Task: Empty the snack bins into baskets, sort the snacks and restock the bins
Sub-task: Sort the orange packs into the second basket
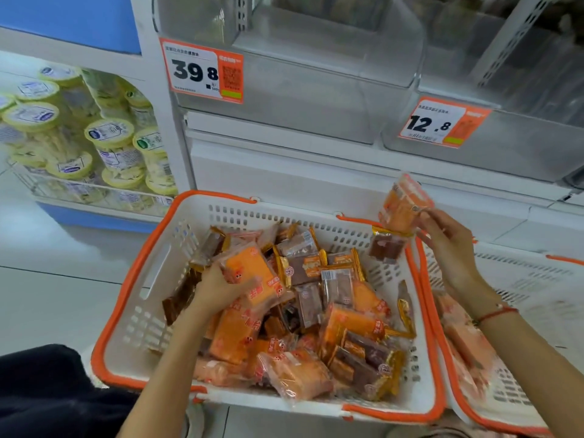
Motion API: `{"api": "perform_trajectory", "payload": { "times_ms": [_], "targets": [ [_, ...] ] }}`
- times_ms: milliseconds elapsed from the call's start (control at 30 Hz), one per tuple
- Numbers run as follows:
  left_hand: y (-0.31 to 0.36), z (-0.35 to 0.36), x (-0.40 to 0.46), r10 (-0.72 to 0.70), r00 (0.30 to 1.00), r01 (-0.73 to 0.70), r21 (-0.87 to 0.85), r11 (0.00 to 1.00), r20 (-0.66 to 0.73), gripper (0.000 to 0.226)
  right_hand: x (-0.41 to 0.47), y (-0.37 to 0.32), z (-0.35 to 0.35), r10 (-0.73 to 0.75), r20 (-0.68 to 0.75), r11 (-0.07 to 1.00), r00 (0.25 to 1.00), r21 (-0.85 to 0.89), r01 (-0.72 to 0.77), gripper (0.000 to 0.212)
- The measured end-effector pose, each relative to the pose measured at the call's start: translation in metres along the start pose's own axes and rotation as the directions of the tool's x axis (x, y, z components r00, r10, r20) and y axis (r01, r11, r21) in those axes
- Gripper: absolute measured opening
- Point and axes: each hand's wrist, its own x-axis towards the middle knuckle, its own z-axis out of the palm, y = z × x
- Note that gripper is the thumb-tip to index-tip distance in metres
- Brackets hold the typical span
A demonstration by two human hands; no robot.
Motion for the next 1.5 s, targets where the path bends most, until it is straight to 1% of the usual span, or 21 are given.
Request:
{"api": "perform_trajectory", "payload": {
  "times_ms": [33, 67, 167, 267, 400, 467, 533, 567, 633, 700, 767, 833, 900, 967, 1033, 1067, 1133, 1200, 1300, 1400, 1500],
  "targets": [
    [-0.007, 0.005, 0.009, -0.015, 1.0, 0.014, 0.087, 0.996, 0.015, 0.125, 0.001, -0.005, -0.003, 0.004, -0.027, 0.999, 1.0, 0.036, -0.003, 0.017],
    [-0.001, 0.006, 0.007, -0.042, 0.998, 0.03, 0.202, 0.979, 0.055, 0.126, 0.001, -0.011, -0.005, 0.009, -0.046, 0.998, 0.999, 0.056, -0.007, 0.018],
    [0.017, 0.01, -0.012, -0.044, 0.989, -0.026, 0.474, 0.88, 0.138, 0.078, -0.007, -0.019, -0.008, 0.072, 0.026, 0.997, 0.997, -0.03, -0.071, 0.022],
    [0.016, 0.026, -0.024, 0.033, 0.991, -0.09, 0.462, 0.883, 0.131, 0.091, -0.032, -0.023, 0.016, 0.236, 0.272, 0.958, 0.933, -0.229, -0.175, 0.032],
    [0.016, 0.021, -0.037, -0.102, 0.993, 0.116, 0.36, 0.926, -0.059, 0.119, -0.069, -0.014, 0.068, 0.376, 0.501, 0.893, 0.78, -0.42, -0.161, 0.04],
    [0.017, 0.008, -0.037, -0.169, 0.985, 0.174, 0.342, 0.924, -0.042, 0.103, -0.085, -0.005, 0.084, 0.463, 0.504, 0.861, 0.729, -0.449, -0.237, 0.042],
    [0.017, 0.0, -0.039, -0.177, 0.983, 0.149, 0.335, 0.931, 0.055, 0.072, -0.095, -0.003, 0.087, 0.505, 0.558, 0.863, 0.659, -0.321, -0.389, 0.04],
    [0.015, -0.001, -0.041, -0.166, 0.982, 0.127, 0.325, 0.937, 0.096, 0.073, -0.099, -0.005, 0.086, 0.515, 0.601, 0.851, 0.611, -0.274, -0.448, 0.038],
    [0.007, 0.003, -0.041, -0.141, 0.979, 0.091, 0.303, 0.949, 0.149, 0.092, -0.105, -0.008, 0.079, 0.482, 0.736, 0.87, 0.476, -0.337, -0.361, 0.047],
    [0.004, 0.006, -0.043, -0.106, 0.981, 0.059, 0.272, 0.96, 0.161, 0.091, -0.11, -0.004, 0.073, 0.442, 0.806, 0.884, 0.394, -0.466, -0.038, 0.085],
    [0.004, 0.002, -0.043, -0.088, 0.982, 0.044, 0.255, 0.966, 0.165, 0.086, -0.115, 0.003, 0.073, 0.304, 0.855, 0.825, 0.421, -0.457, 0.332, 0.096],
    [0.007, -0.008, -0.043, -0.071, 0.992, 0.048, 0.215, 0.976, 0.101, 0.086, -0.123, 0.004, 0.074, 0.063, 0.891, 0.699, 0.449, -0.36, 0.617, 0.089],
    [0.011, -0.017, -0.044, -0.024, 1.0, 0.026, 0.135, 0.99, -0.014, 0.085, -0.128, -0.004, 0.076, -0.211, 0.861, 0.507, 0.463, -0.309, 0.805, 0.064],
    [0.018, -0.022, -0.046, 0.049, 0.993, -0.042, 0.064, 0.997, -0.11, 0.072, -0.133, -0.007, 0.078, -0.288, 0.872, 0.36, 0.396, -0.285, 0.888, 0.04],
    [0.022, -0.023, -0.047, 0.127, 0.972, -0.126, 0.02, 0.992, -0.195, 0.06, -0.137, 0.0, 0.083, -0.153, 0.919, 0.441, 0.364, -0.266, 0.857, 0.044],
    [0.023, -0.022, -0.047, 0.163, 0.96, -0.164, 0.012, 0.986, -0.227, 0.055, -0.139, 0.005, 0.087, -0.029, 0.938, 0.504, 0.344, -0.283, 0.816, 0.059],
    [0.026, -0.02, -0.051, 0.238, 0.935, -0.24, 0.023, 0.97, -0.263, 0.048, -0.138, 0.01, 0.093, 0.152, 0.938, 0.509, 0.311, -0.344, 0.789, 0.09],
    [0.027, -0.018, -0.053, 0.287, 0.917, -0.28, 0.065, 0.958, -0.278, 0.05, -0.133, 0.016, 0.103, 0.162, 0.944, 0.45, 0.288, -0.331, 0.829, 0.102],
    [0.029, -0.018, -0.056, 0.363, 0.887, -0.339, 0.129, 0.932, -0.287, 0.058, -0.131, 0.021, 0.122, 0.134, 0.955, 0.472, 0.266, -0.297, 0.83, 0.09],
    [0.03, -0.02, -0.056, 0.401, 0.872, -0.372, 0.151, 0.916, -0.281, 0.065, -0.126, 0.012, 0.12, 0.111, 0.924, 0.642, 0.365, -0.347, 0.684, 0.094],
    [0.035, -0.014, -0.056, 0.431, 0.87, -0.415, 0.116, 0.903, -0.24, 0.075, -0.105, -0.005, 0.073, 0.162, 0.797, 0.902, 0.582, -0.359, 0.24, 0.105]
  ]
}}
